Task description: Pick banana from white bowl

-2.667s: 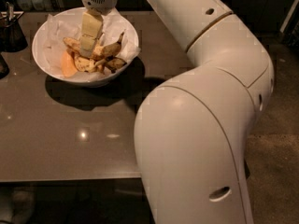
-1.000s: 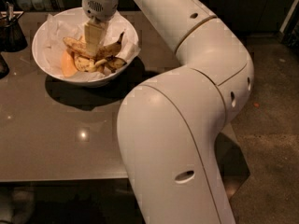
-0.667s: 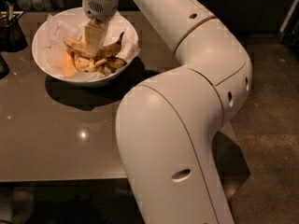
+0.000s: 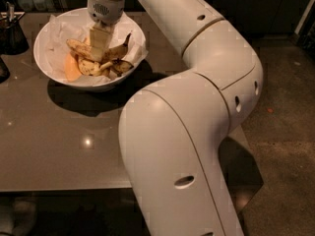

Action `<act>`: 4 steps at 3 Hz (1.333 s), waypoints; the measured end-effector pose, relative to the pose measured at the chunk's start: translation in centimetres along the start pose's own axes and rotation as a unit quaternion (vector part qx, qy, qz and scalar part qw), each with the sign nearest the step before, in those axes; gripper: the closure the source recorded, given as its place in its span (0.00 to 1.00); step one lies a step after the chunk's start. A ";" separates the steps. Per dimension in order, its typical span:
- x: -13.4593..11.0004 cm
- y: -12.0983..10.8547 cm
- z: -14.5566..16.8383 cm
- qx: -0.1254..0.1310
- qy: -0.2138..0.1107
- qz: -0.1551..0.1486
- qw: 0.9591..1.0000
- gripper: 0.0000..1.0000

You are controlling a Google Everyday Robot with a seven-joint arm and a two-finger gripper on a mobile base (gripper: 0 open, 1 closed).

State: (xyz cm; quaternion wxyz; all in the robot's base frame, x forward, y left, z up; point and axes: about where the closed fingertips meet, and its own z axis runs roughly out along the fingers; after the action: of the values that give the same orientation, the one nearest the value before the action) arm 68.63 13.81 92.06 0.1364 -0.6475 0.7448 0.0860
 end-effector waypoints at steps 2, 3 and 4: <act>0.3 -0.1 1.2 -0.011 0.005 0.000 1.000 0.44; 0.4 -0.2 1.4 -0.011 0.010 -0.002 1.000 0.62; 0.7 -0.3 1.3 -0.005 0.015 -0.001 1.000 0.87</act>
Offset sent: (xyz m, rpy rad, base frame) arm -0.0161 -0.0198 -0.0135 -0.0798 0.1040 0.0256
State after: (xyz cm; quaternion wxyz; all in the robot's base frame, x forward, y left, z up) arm 68.99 13.51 90.68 0.1220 -0.6505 0.7453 0.0803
